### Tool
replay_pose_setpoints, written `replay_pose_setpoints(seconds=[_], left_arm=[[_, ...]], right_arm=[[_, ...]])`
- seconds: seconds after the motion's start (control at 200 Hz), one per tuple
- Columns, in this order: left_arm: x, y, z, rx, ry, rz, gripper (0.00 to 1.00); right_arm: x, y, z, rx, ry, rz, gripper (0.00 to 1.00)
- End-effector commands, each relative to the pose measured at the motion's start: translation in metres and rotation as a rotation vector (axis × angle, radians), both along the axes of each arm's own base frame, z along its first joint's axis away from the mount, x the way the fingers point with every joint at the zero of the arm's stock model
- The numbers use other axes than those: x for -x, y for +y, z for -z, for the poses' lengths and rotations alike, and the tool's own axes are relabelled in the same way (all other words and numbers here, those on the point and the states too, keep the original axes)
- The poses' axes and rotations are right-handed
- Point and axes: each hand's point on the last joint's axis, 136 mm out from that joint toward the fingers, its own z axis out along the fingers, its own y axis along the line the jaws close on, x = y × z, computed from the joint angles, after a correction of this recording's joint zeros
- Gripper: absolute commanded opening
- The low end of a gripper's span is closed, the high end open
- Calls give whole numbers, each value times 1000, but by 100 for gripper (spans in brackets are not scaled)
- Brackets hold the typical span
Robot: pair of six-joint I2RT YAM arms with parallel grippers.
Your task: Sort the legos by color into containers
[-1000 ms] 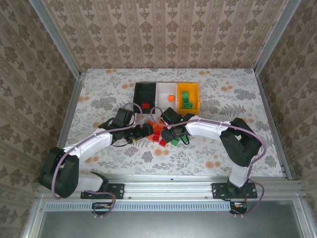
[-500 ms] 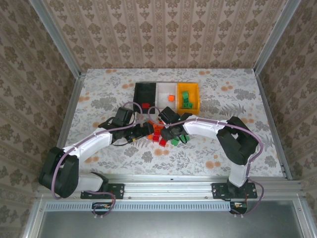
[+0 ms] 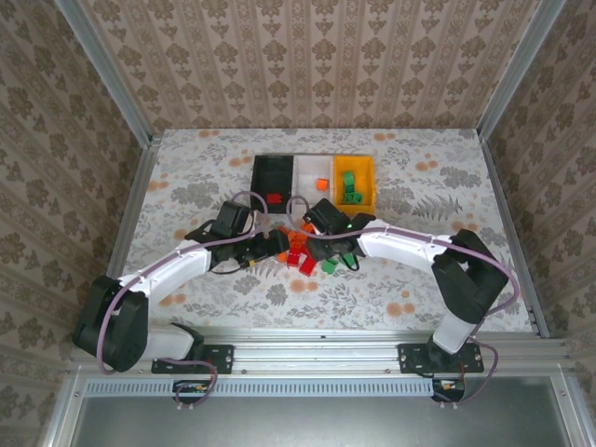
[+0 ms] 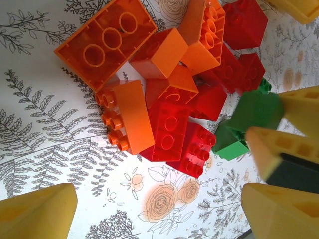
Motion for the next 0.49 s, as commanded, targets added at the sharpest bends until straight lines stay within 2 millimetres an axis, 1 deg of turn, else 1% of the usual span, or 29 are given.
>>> replay_pose_setpoints(seconds=[0.0, 0.06, 0.125, 0.19, 0.24, 0.36, 0.49], left_arm=[[-1, -16, -16, 3, -47, 63, 92], [3, -25, -18, -20, -58, 100, 91], [8, -34, -19, -61, -75, 141, 90], [11, -41, -18, -107, -90, 173, 88], [12, -46, -19, -136, -103, 197, 86], [17, -60, -16, -178, -112, 253, 82], [20, -70, -5, -180, -77, 282, 81]], right_arm=[[-25, -26, -30, 32, -83, 84, 40], [-45, -41, -41, 19, -111, 146, 40], [-72, -61, -48, -1, -133, 233, 40], [-98, -76, -50, -12, -145, 297, 40], [-118, -87, -48, -14, -142, 336, 40], [-155, -102, -41, 1, -126, 380, 40], [-182, -106, -33, 22, -101, 377, 41]])
